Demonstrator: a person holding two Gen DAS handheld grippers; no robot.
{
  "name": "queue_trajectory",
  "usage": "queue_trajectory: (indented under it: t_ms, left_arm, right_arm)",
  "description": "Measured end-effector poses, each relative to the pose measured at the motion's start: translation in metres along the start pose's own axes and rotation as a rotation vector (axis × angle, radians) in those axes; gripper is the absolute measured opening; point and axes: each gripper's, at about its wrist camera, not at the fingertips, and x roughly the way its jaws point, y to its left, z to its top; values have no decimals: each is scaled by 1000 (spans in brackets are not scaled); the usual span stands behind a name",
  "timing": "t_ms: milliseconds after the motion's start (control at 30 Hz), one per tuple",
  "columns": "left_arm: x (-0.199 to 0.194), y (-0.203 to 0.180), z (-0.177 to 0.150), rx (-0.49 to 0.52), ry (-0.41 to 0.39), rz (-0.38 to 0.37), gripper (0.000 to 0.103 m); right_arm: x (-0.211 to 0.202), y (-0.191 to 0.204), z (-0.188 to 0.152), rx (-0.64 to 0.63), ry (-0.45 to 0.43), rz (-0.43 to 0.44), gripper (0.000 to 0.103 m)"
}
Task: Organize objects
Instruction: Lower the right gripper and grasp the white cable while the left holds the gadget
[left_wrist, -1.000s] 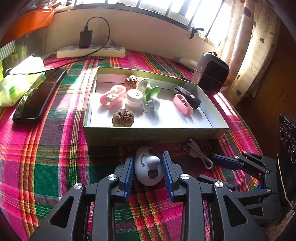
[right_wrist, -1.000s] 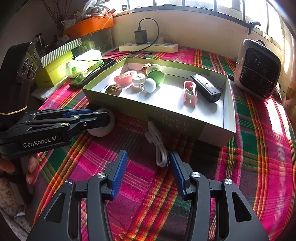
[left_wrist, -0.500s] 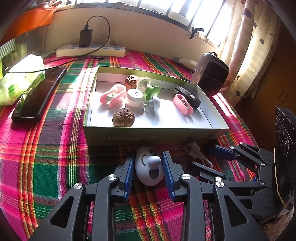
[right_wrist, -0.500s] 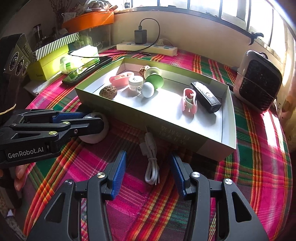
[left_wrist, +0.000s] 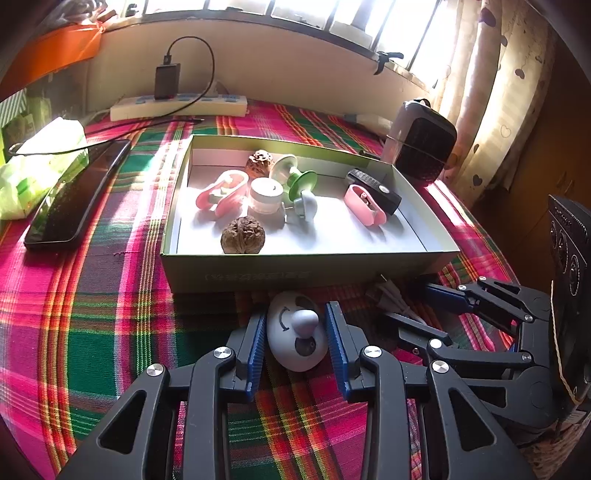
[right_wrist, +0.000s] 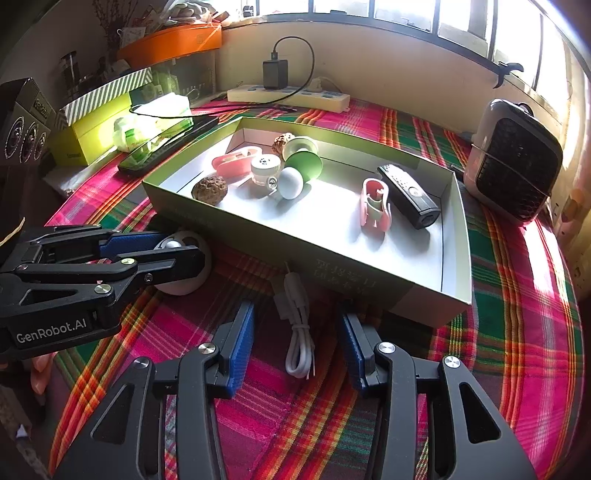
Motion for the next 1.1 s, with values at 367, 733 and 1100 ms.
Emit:
queue_trajectory:
  t_ms: [367, 733, 1100]
  left_arm:
    - [0, -1, 0, 2, 0, 2, 31]
    - [0, -2, 0, 5, -2, 6, 30]
    - [-6, -5, 2, 25, -12, 15, 24]
  right_arm:
    - [-1, 4, -1, -16, -4, 10, 19]
    - [-1, 4, -1, -7, -5, 10, 19]
    - [-6, 1, -2, 29, -26, 43, 19]
